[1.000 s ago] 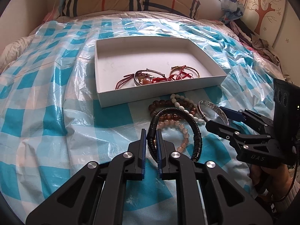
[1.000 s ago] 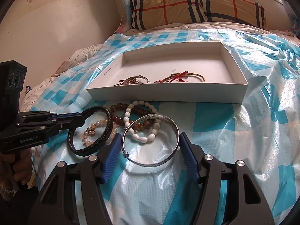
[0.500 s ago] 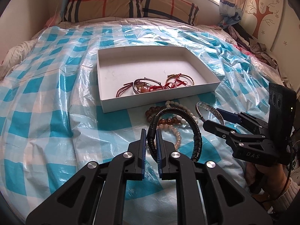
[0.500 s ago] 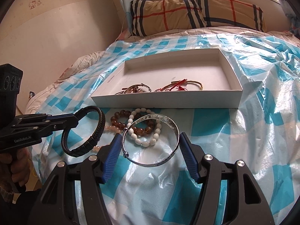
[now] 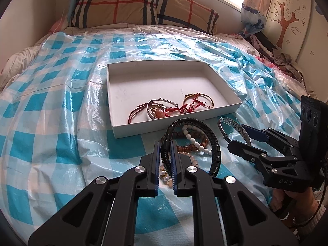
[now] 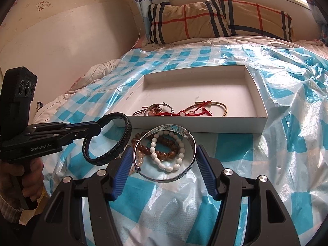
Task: Organize jewelry
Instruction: 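Grasp and lift the black leather bracelet with the left gripper while the right lifts the silver bangle, then carry both bracelets into the tray and open both grippers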
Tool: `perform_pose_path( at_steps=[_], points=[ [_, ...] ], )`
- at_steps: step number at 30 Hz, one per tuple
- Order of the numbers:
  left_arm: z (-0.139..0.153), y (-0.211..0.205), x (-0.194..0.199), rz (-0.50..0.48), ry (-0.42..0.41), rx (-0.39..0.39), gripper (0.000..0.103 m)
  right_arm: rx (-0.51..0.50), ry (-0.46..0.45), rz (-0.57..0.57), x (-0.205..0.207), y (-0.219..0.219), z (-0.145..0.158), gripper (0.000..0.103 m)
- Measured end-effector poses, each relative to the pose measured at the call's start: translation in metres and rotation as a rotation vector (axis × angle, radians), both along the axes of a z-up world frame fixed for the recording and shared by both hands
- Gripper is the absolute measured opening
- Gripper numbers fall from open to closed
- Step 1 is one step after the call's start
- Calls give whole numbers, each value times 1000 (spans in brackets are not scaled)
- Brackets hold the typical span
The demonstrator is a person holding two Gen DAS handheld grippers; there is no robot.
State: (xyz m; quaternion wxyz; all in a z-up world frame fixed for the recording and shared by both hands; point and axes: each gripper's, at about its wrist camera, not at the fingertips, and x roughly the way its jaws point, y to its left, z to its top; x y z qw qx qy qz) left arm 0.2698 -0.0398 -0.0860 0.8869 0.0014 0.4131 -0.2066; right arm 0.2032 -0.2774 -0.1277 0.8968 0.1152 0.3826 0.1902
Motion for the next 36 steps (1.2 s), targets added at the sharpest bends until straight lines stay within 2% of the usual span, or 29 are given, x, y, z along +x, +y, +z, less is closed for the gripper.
perform_pose_path(
  at_steps=[25, 30, 33, 36],
  points=[
    [0, -15, 77, 73, -52, -32, 9, -69, -40, -5, 85, 7, -6, 61],
    [-9, -18, 95, 99, -50, -18, 9, -84, -21, -2, 103, 8, -14, 61],
    [-21, -23, 104, 110, -34, 36, 10, -105, 27, -1, 111, 11, -21, 64],
    [-25, -23, 102, 113, -25, 43, 10, -128, -2, -10, 101, 13, -13, 66]
  ],
)
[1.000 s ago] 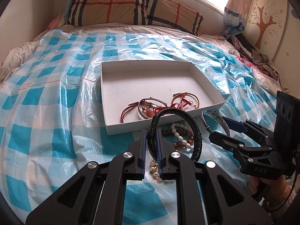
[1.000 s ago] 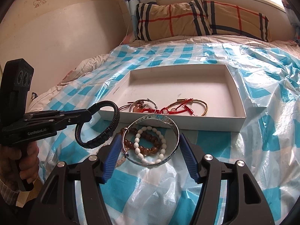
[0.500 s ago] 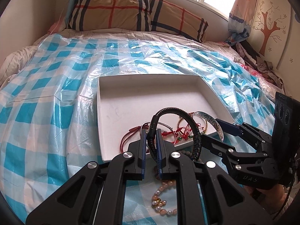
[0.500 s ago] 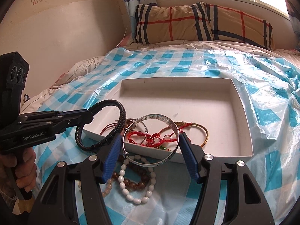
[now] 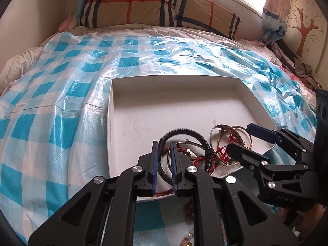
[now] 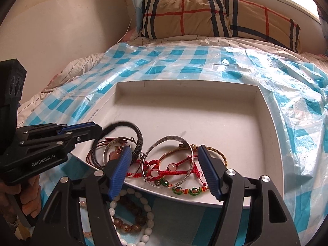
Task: Organize jewelry
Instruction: 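Carry both bracelets into the tray and open both grippers, then grasp the white bead bracelet with the right gripper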
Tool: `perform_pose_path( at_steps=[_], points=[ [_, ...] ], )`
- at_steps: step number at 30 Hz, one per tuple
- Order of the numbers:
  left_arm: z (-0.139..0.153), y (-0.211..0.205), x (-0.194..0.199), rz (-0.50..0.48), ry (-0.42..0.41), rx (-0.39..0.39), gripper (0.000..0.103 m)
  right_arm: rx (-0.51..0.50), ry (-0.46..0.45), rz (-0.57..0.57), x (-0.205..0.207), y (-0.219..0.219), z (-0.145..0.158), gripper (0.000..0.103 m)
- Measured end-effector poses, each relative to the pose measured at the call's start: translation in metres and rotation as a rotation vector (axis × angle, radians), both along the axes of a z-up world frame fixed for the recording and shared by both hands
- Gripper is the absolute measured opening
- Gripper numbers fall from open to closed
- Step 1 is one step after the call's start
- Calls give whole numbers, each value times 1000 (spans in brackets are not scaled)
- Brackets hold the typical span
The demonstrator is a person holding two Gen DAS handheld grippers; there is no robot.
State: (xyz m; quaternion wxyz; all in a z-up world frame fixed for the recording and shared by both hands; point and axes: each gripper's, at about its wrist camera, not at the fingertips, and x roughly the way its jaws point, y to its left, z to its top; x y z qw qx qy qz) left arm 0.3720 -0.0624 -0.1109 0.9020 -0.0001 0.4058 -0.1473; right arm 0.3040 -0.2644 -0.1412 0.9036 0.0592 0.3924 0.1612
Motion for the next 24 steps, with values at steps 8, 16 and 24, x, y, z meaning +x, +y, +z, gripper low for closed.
perform_pose_path(
  at_steps=[8, 16, 24],
  points=[
    [13, 21, -47, 41, -9, -79, 21, 58, 54, 26, -48, -8, 1, 56],
    [1, 32, -86, 68, 61, -155, 32, 59, 133, 58, -54, -2, -17, 34],
    [7, 26, -94, 62, 55, -171, 42, 56, 185, 32, -68, -7, -25, 32]
  ],
)
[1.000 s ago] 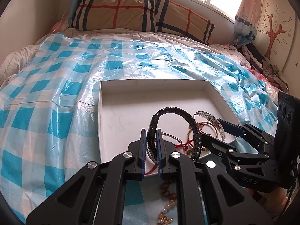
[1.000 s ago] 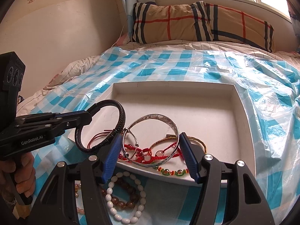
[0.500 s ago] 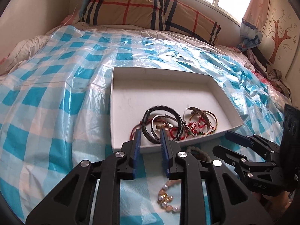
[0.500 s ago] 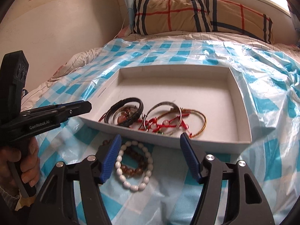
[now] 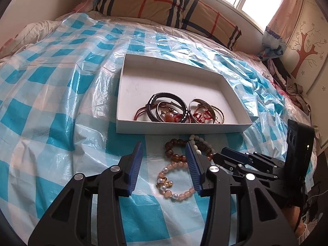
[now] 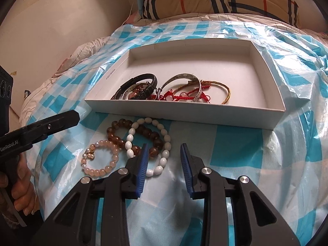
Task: Organize jewelry
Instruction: 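Grasp the white bead bracelet with the right gripper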
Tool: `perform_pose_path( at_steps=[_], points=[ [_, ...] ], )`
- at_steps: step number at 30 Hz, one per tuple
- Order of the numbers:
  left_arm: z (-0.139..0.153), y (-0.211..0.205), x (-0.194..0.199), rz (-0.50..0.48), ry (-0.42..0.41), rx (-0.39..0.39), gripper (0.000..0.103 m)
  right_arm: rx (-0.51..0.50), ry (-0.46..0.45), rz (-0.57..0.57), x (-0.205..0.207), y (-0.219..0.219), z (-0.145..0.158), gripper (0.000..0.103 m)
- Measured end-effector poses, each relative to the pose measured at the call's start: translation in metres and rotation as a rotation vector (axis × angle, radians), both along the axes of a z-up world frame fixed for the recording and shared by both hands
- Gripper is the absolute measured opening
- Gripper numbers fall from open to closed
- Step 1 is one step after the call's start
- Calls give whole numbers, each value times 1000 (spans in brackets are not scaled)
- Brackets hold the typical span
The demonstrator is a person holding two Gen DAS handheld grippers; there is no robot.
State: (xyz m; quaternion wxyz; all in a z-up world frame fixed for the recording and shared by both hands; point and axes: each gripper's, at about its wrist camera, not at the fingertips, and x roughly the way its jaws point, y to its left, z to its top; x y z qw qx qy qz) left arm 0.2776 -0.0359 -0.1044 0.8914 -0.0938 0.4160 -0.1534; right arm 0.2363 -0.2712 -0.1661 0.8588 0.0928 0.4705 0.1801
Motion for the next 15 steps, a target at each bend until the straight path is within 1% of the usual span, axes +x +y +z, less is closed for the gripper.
perform_pose_path(
  at_steps=[3, 6, 7, 8, 10, 12, 15],
  points=[
    [3, -4, -2, -7, -5, 5, 44, -46, 14, 13, 1, 5, -3, 32],
    [6, -7, -4, -9, -11, 12, 44, -143, -8, 44, 1, 21, -4, 32],
    [7, -8, -5, -6, -16, 14, 44, -161, -16, 56, 0, 25, -4, 28],
    [9, -8, -7, -2, -21, 13, 45, -160, -20, 70, -1, 26, -4, 20],
    [12, -8, -10, 7, -31, 13, 46, -149, -17, 86, -5, 27, -3, 10],
    [14, -8, -13, 16, -39, 13, 50, -118, -11, 73, -10, 21, -2, 8],
    [17, -9, -16, 22, -42, 19, 54, 1, 17, 6, -20, 0, -3, 8]
  ],
)
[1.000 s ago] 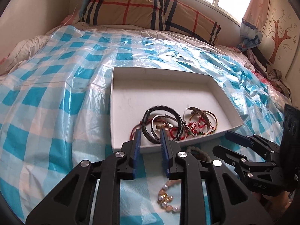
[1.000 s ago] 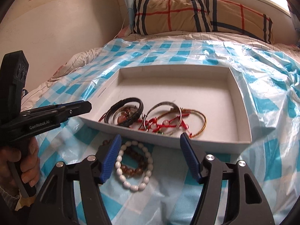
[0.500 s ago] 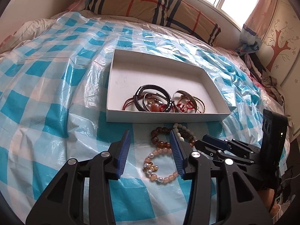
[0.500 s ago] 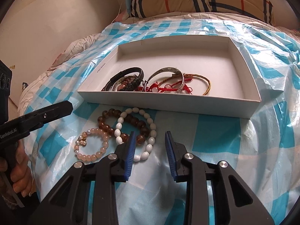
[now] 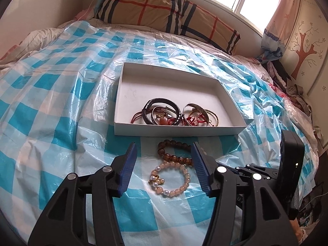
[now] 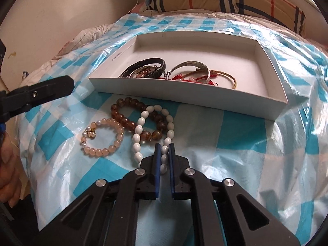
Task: Organize jewelry
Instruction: 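Grasp the white bead bracelet with the right gripper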
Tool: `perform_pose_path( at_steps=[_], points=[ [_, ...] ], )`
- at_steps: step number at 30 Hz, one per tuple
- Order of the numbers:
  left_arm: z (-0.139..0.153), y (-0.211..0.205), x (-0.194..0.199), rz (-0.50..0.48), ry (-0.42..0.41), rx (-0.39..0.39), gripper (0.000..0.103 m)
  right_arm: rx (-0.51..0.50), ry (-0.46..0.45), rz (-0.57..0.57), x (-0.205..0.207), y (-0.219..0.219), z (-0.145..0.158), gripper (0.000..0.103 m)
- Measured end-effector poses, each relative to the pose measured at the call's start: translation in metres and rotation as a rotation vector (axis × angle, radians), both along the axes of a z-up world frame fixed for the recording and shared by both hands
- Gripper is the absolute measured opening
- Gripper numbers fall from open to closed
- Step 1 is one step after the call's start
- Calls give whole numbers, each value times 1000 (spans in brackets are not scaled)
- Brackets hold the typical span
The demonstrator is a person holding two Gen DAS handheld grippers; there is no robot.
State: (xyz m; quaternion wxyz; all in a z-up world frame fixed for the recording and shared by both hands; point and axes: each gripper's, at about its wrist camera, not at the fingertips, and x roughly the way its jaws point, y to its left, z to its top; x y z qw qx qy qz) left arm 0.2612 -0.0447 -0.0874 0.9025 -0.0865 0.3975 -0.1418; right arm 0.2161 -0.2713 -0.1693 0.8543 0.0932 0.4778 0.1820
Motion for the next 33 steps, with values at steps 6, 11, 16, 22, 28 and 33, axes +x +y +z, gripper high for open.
perform_pose_path(
  at_steps=[6, 11, 16, 22, 28, 33],
  points=[
    [2, -14, -4, -35, -5, 71, 67, 138, 18, -69, -13, -24, 0, 8],
    [0, -22, -7, -39, -5, 126, 71, 77, 30, -48, -8, -11, -2, 11],
    [-1, -21, -4, -26, 9, 128, 72, 10, 10, -35, -8, -1, -4, 11],
    [-5, -22, -1, -41, 32, 122, 73, 43, 8, -31, -9, -6, -5, 11],
    [-10, -15, 8, -20, 46, 126, 73, 113, 16, -42, -10, -13, -6, 9],
    [-12, -23, 8, -54, 52, 150, 73, 184, 21, -52, -11, -19, -5, 9]
  ],
)
